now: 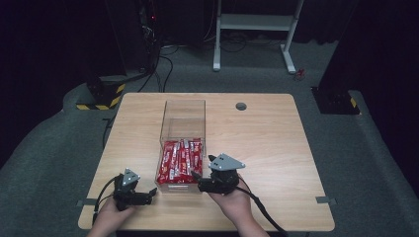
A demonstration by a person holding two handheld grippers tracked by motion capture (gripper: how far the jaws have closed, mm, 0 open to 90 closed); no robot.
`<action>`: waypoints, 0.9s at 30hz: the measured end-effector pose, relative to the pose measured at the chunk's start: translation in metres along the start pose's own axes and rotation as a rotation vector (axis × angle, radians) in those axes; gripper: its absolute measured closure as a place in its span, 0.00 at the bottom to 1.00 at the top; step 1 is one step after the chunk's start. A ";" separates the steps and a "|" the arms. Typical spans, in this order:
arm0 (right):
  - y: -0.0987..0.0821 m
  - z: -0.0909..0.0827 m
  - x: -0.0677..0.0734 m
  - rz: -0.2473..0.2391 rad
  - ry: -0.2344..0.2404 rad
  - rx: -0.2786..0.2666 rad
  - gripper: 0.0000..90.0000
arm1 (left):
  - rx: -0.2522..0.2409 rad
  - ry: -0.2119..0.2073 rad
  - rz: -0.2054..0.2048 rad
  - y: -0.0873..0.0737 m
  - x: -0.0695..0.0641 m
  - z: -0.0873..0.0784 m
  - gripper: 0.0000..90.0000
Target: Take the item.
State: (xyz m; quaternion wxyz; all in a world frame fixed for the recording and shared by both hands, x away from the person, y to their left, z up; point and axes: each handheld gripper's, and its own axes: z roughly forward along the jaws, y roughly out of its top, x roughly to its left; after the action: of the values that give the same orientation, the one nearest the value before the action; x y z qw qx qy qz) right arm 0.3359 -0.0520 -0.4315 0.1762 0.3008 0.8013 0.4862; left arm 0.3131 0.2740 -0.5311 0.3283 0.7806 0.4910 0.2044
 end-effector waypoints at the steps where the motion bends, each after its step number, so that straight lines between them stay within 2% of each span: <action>1: 0.000 0.000 0.000 0.002 0.003 -0.003 0.27 | 0.001 0.003 0.000 0.000 0.000 0.000 0.01; 15: -0.002 0.008 0.001 0.009 0.031 0.001 0.37 | 0.000 0.023 -0.023 -0.004 0.003 -0.004 0.01; 21: -0.004 0.012 0.002 0.013 0.031 0.003 0.51 | 0.001 0.020 -0.020 -0.004 0.003 -0.004 0.01; 22: -0.004 0.012 0.002 0.013 0.031 0.003 0.51 | 0.001 0.019 -0.019 -0.004 0.003 -0.004 0.01; 25: -0.006 0.014 0.001 0.019 0.028 0.008 0.60 | 0.001 0.020 -0.016 -0.004 0.003 -0.004 0.01; 26: -0.006 0.014 0.001 0.019 0.028 0.008 0.60 | 0.001 0.020 -0.016 -0.004 0.003 -0.004 0.01; 27: -0.007 0.014 0.002 0.022 0.026 0.004 0.65 | 0.002 0.020 -0.013 -0.004 0.003 -0.005 0.01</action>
State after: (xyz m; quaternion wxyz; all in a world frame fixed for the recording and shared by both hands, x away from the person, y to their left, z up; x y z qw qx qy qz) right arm 0.3407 -0.0437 -0.4441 0.1598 0.3034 0.8011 0.4906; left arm 0.3086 0.2797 -0.5310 0.3240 0.7755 0.4997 0.2097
